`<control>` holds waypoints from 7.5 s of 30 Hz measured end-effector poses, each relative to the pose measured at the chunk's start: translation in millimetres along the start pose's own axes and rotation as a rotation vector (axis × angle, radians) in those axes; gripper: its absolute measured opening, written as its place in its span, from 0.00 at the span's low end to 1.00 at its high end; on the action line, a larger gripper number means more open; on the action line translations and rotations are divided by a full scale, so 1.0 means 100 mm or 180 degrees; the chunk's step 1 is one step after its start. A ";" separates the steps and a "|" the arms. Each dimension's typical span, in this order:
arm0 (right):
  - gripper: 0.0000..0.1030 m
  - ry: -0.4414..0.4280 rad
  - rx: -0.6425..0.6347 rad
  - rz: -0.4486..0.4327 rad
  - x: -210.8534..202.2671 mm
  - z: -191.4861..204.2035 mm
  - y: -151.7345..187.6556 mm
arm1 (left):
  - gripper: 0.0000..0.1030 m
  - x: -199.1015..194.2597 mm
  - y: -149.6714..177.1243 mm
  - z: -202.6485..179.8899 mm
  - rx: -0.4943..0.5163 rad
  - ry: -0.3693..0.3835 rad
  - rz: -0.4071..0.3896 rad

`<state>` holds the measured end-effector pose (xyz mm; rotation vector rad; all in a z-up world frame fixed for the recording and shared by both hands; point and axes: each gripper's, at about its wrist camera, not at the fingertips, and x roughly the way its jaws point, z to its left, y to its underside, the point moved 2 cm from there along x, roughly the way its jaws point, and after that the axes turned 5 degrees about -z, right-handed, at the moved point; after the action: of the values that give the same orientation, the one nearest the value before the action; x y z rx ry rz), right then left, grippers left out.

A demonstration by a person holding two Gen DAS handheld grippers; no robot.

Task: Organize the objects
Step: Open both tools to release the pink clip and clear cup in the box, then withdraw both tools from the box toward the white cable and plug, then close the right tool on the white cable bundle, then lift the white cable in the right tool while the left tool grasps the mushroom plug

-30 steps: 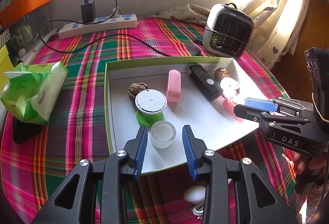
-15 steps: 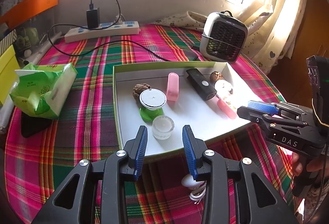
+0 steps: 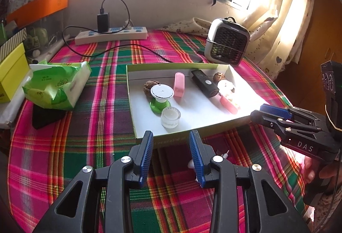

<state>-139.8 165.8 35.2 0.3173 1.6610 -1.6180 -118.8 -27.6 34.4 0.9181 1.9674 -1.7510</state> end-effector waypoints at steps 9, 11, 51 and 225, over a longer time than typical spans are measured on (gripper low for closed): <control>0.41 -0.0016 -0.0023 -0.0030 -0.11 0.10 0.15 | 0.32 0.05 0.14 -0.09 0.0052 0.0133 0.0156; 0.41 -0.0010 -0.0036 -0.0024 -0.12 0.12 0.19 | 0.32 0.10 0.17 -0.11 0.0048 0.0182 0.0227; 0.41 -0.0269 -0.0107 0.0170 0.02 0.44 0.37 | 0.32 0.14 0.21 0.02 -0.0048 0.0220 0.0245; 0.17 0.0045 -0.0238 0.0155 -0.19 0.04 0.70 | 0.36 0.32 0.33 -0.62 0.0248 0.0726 0.0670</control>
<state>-79.9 179.0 -3.2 0.3293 1.7069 -1.5173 -109.7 41.2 0.0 1.3524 1.8640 -1.6753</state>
